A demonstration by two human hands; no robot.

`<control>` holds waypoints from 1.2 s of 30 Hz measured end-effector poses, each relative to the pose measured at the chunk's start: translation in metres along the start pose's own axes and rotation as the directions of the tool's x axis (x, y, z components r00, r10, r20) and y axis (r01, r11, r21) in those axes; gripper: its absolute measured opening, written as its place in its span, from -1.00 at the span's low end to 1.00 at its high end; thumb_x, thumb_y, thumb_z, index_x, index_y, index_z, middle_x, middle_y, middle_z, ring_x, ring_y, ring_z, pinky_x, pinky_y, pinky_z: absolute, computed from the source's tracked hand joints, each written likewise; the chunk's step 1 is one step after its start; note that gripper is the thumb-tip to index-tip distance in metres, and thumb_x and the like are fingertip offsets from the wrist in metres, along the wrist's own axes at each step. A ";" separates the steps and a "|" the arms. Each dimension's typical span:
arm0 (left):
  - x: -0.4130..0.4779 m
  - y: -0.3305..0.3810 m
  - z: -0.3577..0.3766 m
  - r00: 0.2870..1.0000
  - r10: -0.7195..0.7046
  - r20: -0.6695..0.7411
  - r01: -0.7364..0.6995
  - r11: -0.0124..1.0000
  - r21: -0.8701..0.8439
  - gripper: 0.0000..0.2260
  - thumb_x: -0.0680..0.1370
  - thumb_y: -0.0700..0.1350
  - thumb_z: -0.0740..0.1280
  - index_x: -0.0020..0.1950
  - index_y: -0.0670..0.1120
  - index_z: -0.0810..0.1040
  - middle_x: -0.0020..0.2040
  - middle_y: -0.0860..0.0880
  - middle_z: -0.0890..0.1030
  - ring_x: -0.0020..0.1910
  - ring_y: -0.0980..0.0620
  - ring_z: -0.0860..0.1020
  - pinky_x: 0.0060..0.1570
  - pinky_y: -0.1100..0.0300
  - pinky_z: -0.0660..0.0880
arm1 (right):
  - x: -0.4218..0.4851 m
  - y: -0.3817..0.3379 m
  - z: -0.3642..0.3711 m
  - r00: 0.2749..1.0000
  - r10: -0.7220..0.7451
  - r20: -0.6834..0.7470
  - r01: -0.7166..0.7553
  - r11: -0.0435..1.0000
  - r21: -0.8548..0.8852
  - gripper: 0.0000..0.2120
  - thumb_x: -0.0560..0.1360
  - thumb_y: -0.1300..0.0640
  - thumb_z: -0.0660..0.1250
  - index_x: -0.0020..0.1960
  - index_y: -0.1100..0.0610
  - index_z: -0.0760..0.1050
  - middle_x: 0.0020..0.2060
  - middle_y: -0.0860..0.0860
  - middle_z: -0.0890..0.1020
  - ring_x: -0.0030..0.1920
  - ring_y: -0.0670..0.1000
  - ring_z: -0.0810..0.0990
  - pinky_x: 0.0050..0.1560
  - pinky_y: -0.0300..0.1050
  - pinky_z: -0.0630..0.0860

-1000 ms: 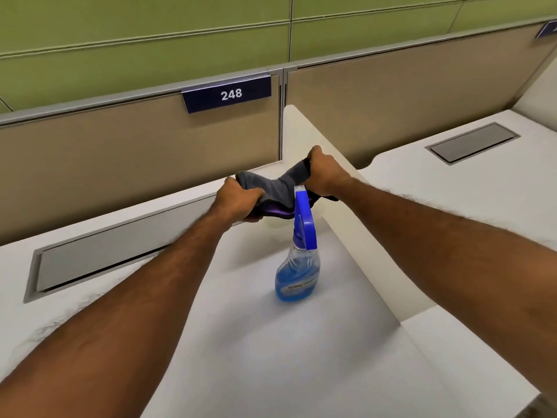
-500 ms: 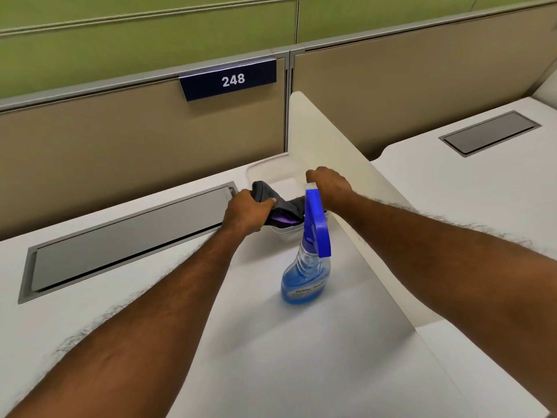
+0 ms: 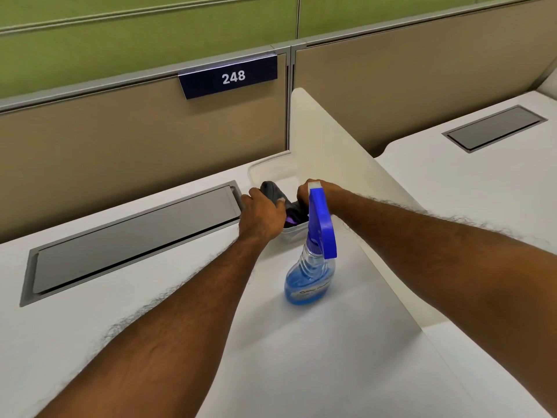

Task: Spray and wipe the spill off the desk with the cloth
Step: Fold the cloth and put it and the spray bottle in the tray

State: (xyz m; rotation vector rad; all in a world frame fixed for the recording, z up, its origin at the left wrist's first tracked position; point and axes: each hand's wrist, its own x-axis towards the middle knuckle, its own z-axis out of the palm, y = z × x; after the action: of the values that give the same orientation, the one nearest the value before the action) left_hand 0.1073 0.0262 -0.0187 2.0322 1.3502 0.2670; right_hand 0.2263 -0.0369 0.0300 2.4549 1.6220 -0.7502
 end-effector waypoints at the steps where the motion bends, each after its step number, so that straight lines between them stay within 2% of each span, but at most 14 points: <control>1: 0.001 0.001 0.001 1.000 -0.001 0.015 0.001 1.000 -0.004 -0.43 0.56 0.13 0.31 0.41 -0.17 0.24 0.38 -0.21 0.34 0.25 -0.22 0.52 0.14 -0.10 0.57 | -0.003 0.000 -0.001 1.000 0.009 0.011 -0.010 0.999 0.050 -0.86 0.52 0.20 0.39 -0.13 0.18 0.43 -0.41 -0.04 0.40 -0.38 -0.08 0.40 -0.03 -0.16 0.43; 3: 0.002 0.002 -0.001 0.998 -0.016 0.062 0.018 0.999 -0.036 -0.39 0.56 0.17 0.30 0.43 -0.17 0.22 0.41 -0.22 0.29 0.26 -0.23 0.50 0.16 -0.13 0.55 | -0.011 0.000 -0.002 0.999 0.038 0.009 -0.039 0.985 0.171 -0.96 0.55 0.25 0.32 -0.03 0.23 0.53 -0.25 0.04 0.52 -0.27 -0.02 0.45 0.00 -0.13 0.47; 5: 0.006 0.001 -0.004 0.991 -0.050 0.123 0.063 0.993 -0.100 -0.34 0.54 0.23 0.28 0.45 -0.18 0.23 0.42 -0.21 0.26 0.27 -0.22 0.49 0.22 -0.14 0.52 | -0.024 -0.002 -0.007 1.000 0.030 -0.007 -0.029 0.987 0.159 -0.79 0.57 0.27 0.28 0.18 0.29 0.53 0.05 0.19 0.58 -0.04 0.09 0.47 0.19 0.03 0.47; 7: 0.006 -0.003 -0.011 0.986 -0.051 0.158 0.074 0.987 -0.142 -0.31 0.52 0.30 0.24 0.45 -0.17 0.27 0.42 -0.21 0.27 0.27 -0.22 0.49 0.26 -0.13 0.49 | -0.038 -0.006 -0.010 0.999 0.003 -0.037 0.002 0.992 0.126 -0.72 0.59 0.24 0.26 0.26 0.32 0.49 0.20 0.25 0.57 0.07 0.15 0.51 0.29 0.09 0.44; 11: -0.001 -0.018 -0.026 0.992 -0.002 0.125 0.028 0.979 -0.203 -0.30 0.54 0.31 0.20 0.51 -0.13 0.24 0.48 -0.22 0.27 0.35 -0.24 0.42 0.31 -0.11 0.44 | -0.061 -0.003 -0.003 0.973 0.010 -0.231 0.018 0.993 0.119 -0.73 0.55 0.14 0.36 0.19 0.24 0.51 0.10 0.17 0.63 0.11 0.14 0.58 0.21 0.04 0.52; 14: -0.016 -0.037 -0.037 0.997 0.040 0.071 -0.028 0.986 -0.164 -0.35 0.56 0.29 0.19 0.48 -0.13 0.30 0.44 -0.22 0.37 0.34 -0.22 0.44 0.27 -0.07 0.41 | -0.084 0.005 0.022 0.867 0.100 -0.489 0.134 0.896 0.423 -0.82 0.55 0.23 0.36 0.13 0.23 0.54 0.03 0.13 0.66 0.02 0.08 0.61 -0.01 -0.27 0.51; 16: -0.030 -0.054 -0.044 0.996 0.072 0.061 -0.065 0.991 -0.115 -0.37 0.56 0.28 0.19 0.46 -0.12 0.33 0.42 -0.21 0.41 0.32 -0.20 0.47 0.26 -0.08 0.44 | -0.102 0.005 0.045 0.814 0.153 -0.560 0.220 0.812 0.541 -0.83 0.54 0.34 0.31 0.12 0.25 0.53 0.01 0.12 0.65 -0.06 -0.01 0.58 -0.15 -0.53 0.39; 17: -0.038 -0.064 -0.047 0.994 0.090 0.063 -0.085 0.993 -0.082 -0.38 0.56 0.28 0.19 0.46 -0.11 0.33 0.43 -0.20 0.40 0.33 -0.19 0.47 0.28 -0.10 0.45 | -0.110 0.003 0.056 0.808 0.173 -0.563 0.245 0.771 0.588 -0.77 0.53 0.42 0.28 0.15 0.26 0.51 0.03 0.12 0.64 -0.07 -0.05 0.56 -0.15 -0.55 0.40; 19: -0.054 -0.081 -0.052 0.990 0.119 0.070 -0.120 0.993 0.015 -0.38 0.56 0.28 0.18 0.47 -0.11 0.31 0.46 -0.19 0.38 0.39 -0.18 0.42 0.34 -0.14 0.40 | -0.124 0.000 0.072 0.821 0.216 -0.529 0.262 0.681 0.684 -0.61 0.46 0.53 0.22 0.20 0.22 0.47 0.07 0.07 0.61 -0.04 -0.12 0.55 0.01 -0.43 0.48; 21: -0.071 -0.097 -0.058 0.986 0.149 0.075 -0.158 0.977 0.142 -0.38 0.57 0.28 0.17 0.49 -0.10 0.30 0.49 -0.16 0.35 0.43 -0.17 0.37 0.37 -0.15 0.36 | -0.136 -0.007 0.083 0.842 0.253 -0.476 0.258 0.585 0.769 -0.51 0.42 0.55 0.23 0.22 0.12 0.42 0.11 0.00 0.57 0.06 -0.13 0.56 0.22 -0.13 0.52; 27: -0.115 -0.146 -0.067 0.953 0.265 0.149 -0.304 0.836 0.457 -0.43 0.60 0.23 0.13 0.50 -0.07 0.26 0.48 -0.10 0.34 0.43 -0.11 0.32 0.32 -0.06 0.29 | -0.157 -0.021 0.103 0.915 0.157 -0.371 0.257 0.481 0.838 -0.40 0.39 0.31 0.36 0.36 0.05 0.28 0.35 0.06 0.46 0.34 0.09 0.46 0.38 0.21 0.41; 30: -0.130 -0.166 -0.068 0.953 0.245 0.177 -0.302 0.793 0.529 -0.40 0.60 0.25 0.11 0.54 -0.05 0.21 0.55 -0.09 0.24 0.52 -0.07 0.20 0.40 -0.05 0.21 | -0.155 -0.033 0.110 0.917 0.149 -0.371 0.269 0.458 0.848 -0.33 0.39 0.21 0.53 0.38 0.00 0.28 0.34 0.02 0.48 0.30 0.06 0.49 0.31 0.13 0.48; 33: -0.141 -0.181 -0.070 0.959 0.229 0.166 -0.283 0.791 0.543 -0.40 0.60 0.26 0.09 0.54 -0.04 0.19 0.58 -0.07 0.19 0.55 -0.06 0.13 0.45 -0.07 0.14 | -0.150 -0.047 0.108 0.859 0.262 -0.440 0.287 0.465 0.838 -0.33 0.23 -0.11 0.55 0.27 0.02 0.42 0.16 -0.01 0.61 0.13 0.05 0.59 0.13 -0.02 0.54; 36: -0.146 -0.189 -0.073 0.965 0.216 0.147 -0.261 0.797 0.545 -0.40 0.59 0.27 0.08 0.54 -0.03 0.19 0.58 -0.06 0.19 0.56 -0.05 0.12 0.45 -0.07 0.14 | -0.141 -0.052 0.106 0.808 0.317 -0.497 0.314 0.482 0.818 -0.46 0.26 -0.12 0.54 0.16 0.06 0.51 0.00 -0.02 0.66 0.02 0.02 0.62 0.00 -0.15 0.51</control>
State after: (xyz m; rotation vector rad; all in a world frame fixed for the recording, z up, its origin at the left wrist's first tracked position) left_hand -0.1337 -0.0260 -0.0555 2.6814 1.2115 -0.1256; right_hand 0.1001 -0.1694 0.0113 3.7964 1.6054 -1.1070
